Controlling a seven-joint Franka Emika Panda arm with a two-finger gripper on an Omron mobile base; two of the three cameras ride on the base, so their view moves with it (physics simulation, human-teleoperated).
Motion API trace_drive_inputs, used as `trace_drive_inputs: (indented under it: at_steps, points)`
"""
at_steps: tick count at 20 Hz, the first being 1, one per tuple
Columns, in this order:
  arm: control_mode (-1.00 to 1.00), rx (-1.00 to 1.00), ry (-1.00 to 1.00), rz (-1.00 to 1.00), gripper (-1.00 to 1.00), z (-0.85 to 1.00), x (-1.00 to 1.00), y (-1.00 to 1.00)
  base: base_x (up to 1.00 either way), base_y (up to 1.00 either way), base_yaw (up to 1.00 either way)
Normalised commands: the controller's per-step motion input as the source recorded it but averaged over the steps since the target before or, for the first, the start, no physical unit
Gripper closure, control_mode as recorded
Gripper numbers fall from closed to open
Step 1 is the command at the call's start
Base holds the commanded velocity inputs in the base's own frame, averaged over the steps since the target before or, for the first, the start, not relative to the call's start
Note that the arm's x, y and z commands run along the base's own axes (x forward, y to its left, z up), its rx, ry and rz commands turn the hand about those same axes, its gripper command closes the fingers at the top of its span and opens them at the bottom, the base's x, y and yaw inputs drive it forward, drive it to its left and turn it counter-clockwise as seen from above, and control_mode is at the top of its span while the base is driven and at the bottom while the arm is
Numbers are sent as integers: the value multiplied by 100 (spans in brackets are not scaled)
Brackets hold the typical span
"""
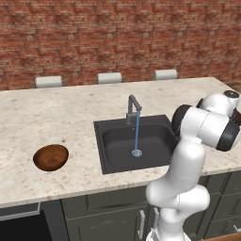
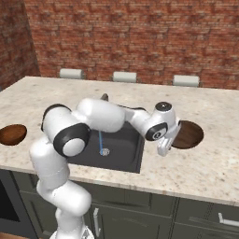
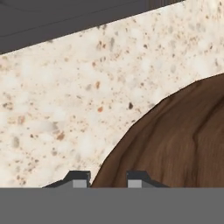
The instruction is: Rinse each bowl for a few seconds and place them down in the sink or on the counter.
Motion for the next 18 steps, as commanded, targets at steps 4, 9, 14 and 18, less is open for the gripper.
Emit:
trace_drive_inputs:
  at_steps: [4, 9, 14, 18]
  points:
    - [-100, -10, 1, 33, 100, 61, -32, 27, 0, 0, 0]
    - [-100, -5, 10, 31, 100, 62, -7, 14, 0, 0, 0]
    - [-100, -1, 21, 33, 100, 32, -5, 9, 0, 0, 0]
    - [-100, 0, 25, 33, 100, 2, -6, 5, 0, 0, 0]
